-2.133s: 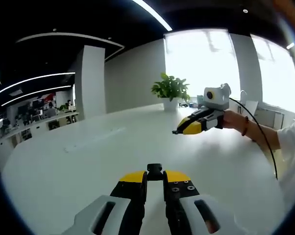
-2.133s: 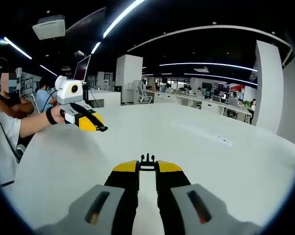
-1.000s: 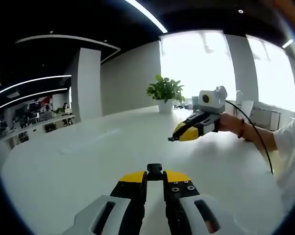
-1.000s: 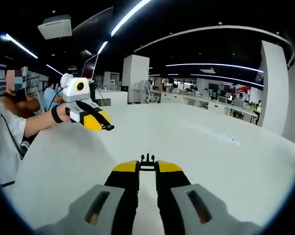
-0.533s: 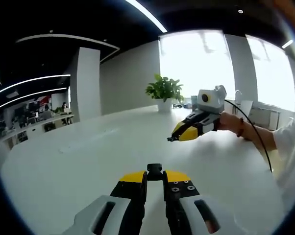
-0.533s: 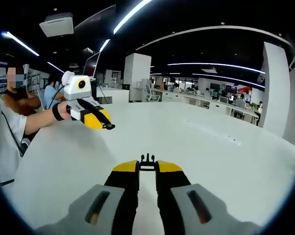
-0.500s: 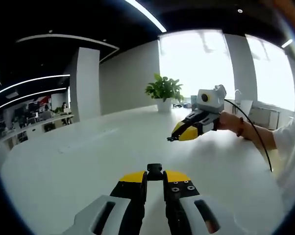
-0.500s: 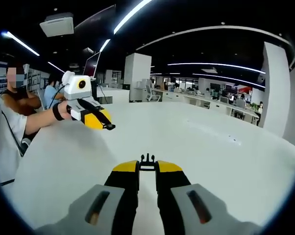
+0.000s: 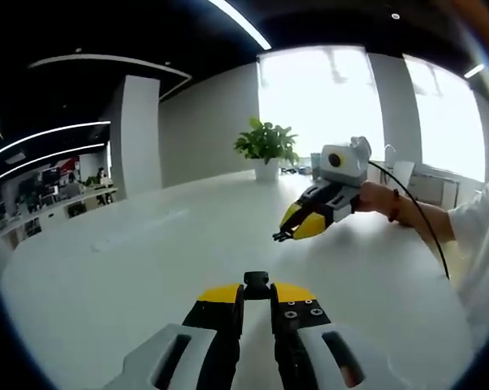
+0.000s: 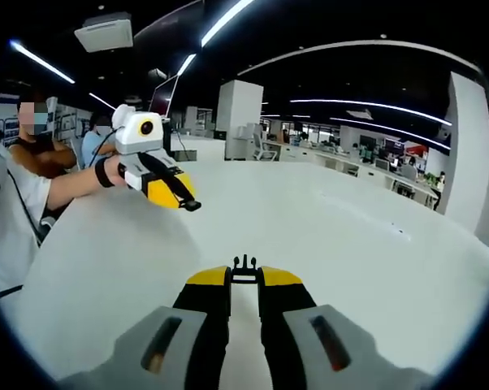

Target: Snap the two parts of the plastic buckle together until the buckle closes and remains connected.

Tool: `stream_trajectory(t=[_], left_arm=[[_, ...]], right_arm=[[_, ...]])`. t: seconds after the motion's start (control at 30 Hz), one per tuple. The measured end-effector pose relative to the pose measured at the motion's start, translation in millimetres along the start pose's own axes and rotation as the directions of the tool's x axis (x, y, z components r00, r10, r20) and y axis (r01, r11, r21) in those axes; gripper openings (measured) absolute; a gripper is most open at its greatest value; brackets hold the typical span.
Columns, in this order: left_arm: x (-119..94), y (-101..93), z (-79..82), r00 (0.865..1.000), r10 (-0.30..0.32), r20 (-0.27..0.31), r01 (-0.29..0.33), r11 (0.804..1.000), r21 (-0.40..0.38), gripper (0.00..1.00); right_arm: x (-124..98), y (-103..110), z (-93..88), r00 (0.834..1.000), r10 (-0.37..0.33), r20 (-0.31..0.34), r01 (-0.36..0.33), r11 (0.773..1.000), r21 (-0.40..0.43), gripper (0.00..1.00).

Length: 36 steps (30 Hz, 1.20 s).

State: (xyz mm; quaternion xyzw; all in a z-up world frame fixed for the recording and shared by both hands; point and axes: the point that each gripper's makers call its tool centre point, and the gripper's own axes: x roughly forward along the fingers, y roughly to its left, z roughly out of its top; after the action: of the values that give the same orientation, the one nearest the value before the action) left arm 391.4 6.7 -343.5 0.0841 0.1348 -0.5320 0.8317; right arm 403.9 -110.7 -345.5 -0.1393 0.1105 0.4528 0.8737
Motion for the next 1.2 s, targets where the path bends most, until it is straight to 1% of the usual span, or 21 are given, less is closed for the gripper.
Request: stream_trajectory(t=[0.1, 0.23, 0.47, 0.63, 0.9, 1.03, 1.1, 1.17, 1.2], left_arm=[[0.3, -0.2, -1.2, 1.0, 0.001, -0.006, -0.001, 1.0, 0.014, 0.12], [0.6, -1.0, -2.5, 1.0, -0.003, -0.008, 0.003, 1.0, 0.012, 0.12], [2.2, -4.7, -4.0, 1.0, -0.021, -0.012, 0.022, 0.999, 0.039, 0.12], [4.4, -10.4, -7.4, 0.998, -0.053, -0.024, 0.055, 0.996, 0.073, 0.12], [6.3, -16.8, -10.9, 0.996, -0.083, -0.038, 0.087, 0.991, 0.101, 0.12], [6.2, -19.7, -10.0, 0.995, -0.097, -0.032, 0.1, 0.99, 0.097, 0.12], [6.4, -20.1, -9.6, 0.995, -0.09, -0.033, 0.094, 0.989, 0.111, 0.12], [6.5, -23.2, -10.4, 0.994, -0.107, -0.036, 0.111, 0.987, 0.117, 0.12], [6.4, -26.3, -11.6, 0.991, -0.126, -0.038, 0.129, 0.986, 0.107, 0.12]], right_arm=[[1.2, 3.0, -0.7, 1.0, 0.011, -0.002, -0.011, 1.0, -0.002, 0.11], [1.3, 6.3, 2.6, 1.0, 0.023, 0.013, -0.023, 1.0, -0.004, 0.11], [2.8, 11.4, 0.7, 0.999, 0.047, 0.008, -0.047, 0.999, -0.003, 0.11], [4.5, 15.2, -1.8, 0.998, 0.06, -0.008, -0.06, 0.998, -0.016, 0.11], [5.5, 21.7, -2.1, 0.996, 0.089, -0.016, -0.089, 0.996, -0.027, 0.12], [6.3, 23.6, -1.9, 0.995, 0.1, -0.016, -0.1, 0.994, -0.03, 0.12], [6.5, 24.1, -2.6, 0.995, 0.103, -0.019, -0.103, 0.994, -0.032, 0.12], [6.8, 24.8, -3.1, 0.994, 0.106, -0.022, -0.107, 0.994, -0.034, 0.12], [6.9, 25.2, -3.5, 0.994, 0.109, -0.024, -0.11, 0.993, -0.037, 0.12]])
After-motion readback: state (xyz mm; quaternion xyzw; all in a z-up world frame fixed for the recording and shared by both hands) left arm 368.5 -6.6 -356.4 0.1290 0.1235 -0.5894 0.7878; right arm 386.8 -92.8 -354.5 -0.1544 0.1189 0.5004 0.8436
